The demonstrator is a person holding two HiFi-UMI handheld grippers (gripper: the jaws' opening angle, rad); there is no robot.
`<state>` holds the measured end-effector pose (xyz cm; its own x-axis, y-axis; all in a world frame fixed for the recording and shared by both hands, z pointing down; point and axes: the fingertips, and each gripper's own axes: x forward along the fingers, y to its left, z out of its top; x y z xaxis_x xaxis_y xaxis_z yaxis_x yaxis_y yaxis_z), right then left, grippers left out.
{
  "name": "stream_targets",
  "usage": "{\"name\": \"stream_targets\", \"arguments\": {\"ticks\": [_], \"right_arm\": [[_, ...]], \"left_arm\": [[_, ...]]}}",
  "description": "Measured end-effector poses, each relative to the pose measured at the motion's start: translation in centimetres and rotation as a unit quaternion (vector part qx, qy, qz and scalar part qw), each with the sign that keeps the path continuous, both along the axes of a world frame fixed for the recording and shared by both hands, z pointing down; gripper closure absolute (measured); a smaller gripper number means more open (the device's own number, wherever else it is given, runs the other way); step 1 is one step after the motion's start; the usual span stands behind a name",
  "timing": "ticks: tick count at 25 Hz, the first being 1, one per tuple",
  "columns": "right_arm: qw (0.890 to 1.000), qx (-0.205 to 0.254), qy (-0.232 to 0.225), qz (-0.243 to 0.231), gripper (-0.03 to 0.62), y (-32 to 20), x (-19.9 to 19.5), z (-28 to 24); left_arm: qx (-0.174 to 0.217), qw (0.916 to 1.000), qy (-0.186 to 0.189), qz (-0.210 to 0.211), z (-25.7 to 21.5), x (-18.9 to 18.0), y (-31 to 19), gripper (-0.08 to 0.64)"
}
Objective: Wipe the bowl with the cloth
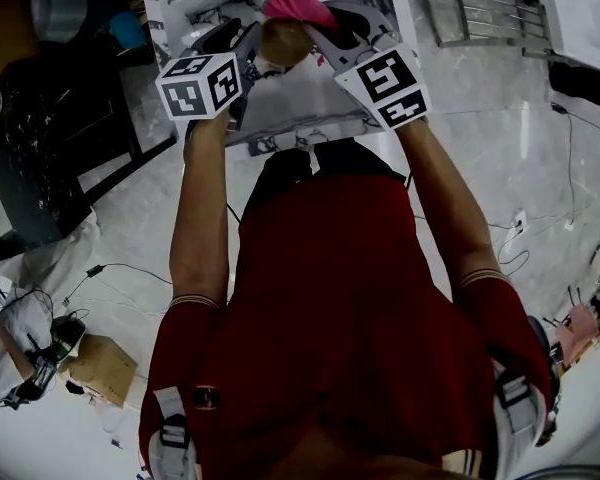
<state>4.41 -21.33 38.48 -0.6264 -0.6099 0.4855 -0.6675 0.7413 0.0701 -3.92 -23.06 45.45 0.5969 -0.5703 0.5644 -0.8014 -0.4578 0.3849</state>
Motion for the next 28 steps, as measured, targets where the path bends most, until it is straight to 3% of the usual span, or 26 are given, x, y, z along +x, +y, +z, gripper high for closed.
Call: {"name": "stream_targets", "arguments": {"ticks": [7, 13, 20, 28], "right_arm": [[0.998, -0.023, 0.053, -0.038, 0.500, -1.1, -0.9, 3.9], [0.990, -0.044, 0.112, -0.076, 0.500, -1.3, -1.8, 7.1], [0.971, -0.085, 0.192, -0.118, 0.499, -0.4, -2.0, 11.6], [0.942, -0.104, 0.280, -0.152, 0.497, 0.2, -1.9, 15.1]], "left_arm": [[-0.064, 0.9975, -0.024, -0.017, 4.4, -0.6, -0.4, 0.399], [-0.137, 0.9899, -0.032, -0.018, 8.0, -0.7, 0.4, 0.399], [-0.197, 0.9800, -0.018, -0.024, 11.1, -0.7, 1.5, 0.399], [-0.217, 0.9758, -0.017, -0.027, 12.7, -0.7, 2.0, 0.399]]}}
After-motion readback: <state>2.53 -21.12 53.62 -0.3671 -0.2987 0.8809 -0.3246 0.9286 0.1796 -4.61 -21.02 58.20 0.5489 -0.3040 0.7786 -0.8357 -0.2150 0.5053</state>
